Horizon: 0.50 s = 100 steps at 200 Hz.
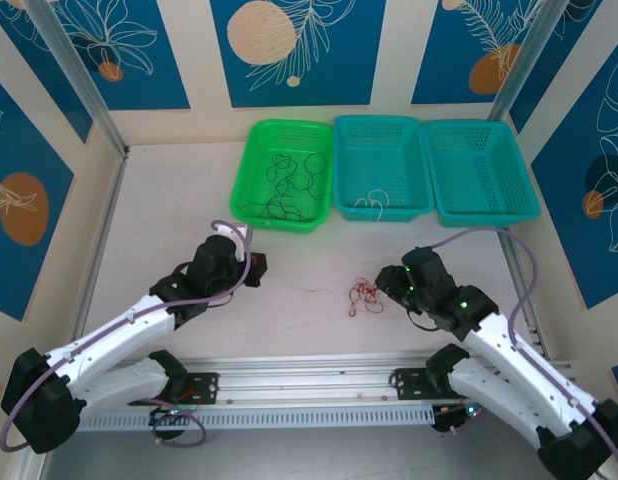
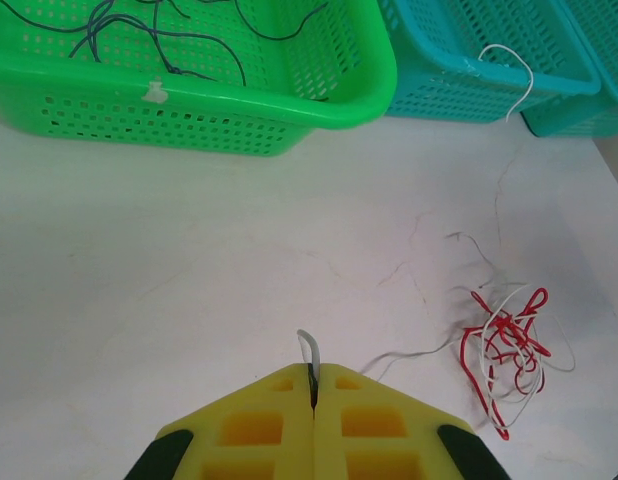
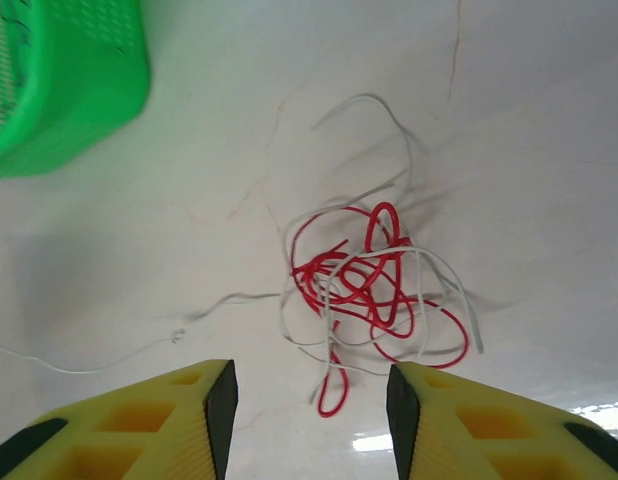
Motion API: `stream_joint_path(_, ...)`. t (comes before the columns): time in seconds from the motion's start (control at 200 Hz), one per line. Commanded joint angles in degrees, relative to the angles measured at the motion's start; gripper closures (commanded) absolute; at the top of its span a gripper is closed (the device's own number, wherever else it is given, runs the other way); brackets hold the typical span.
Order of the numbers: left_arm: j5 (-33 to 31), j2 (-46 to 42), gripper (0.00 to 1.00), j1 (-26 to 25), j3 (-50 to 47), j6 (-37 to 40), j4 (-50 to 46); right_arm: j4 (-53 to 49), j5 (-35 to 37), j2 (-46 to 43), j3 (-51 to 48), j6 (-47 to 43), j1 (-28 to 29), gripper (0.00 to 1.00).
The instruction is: Untangle the cables
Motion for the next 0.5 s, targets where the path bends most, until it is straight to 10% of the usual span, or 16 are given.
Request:
stream_joint_path(0.0, 1.1, -0.1, 1.00, 0.3, 0.2, 0.0, 1.7, -2.4, 7.9, 9.7, 4.8, 1.4, 4.0, 0.53)
stream_joint_path(0.245, -0.8, -3.7, 1.00, 0.3, -0.1, 1.0, -1.4, -6.5, 13.1, 38.2, 17.7, 0.0, 8.1, 0.36)
stream_joint_path(0.495, -18.3, -15.9, 1.00, 0.5, -0.5, 2.7, -12.7, -1.9, 9.2, 45.1, 14.4, -3.1, 0.7, 0.50)
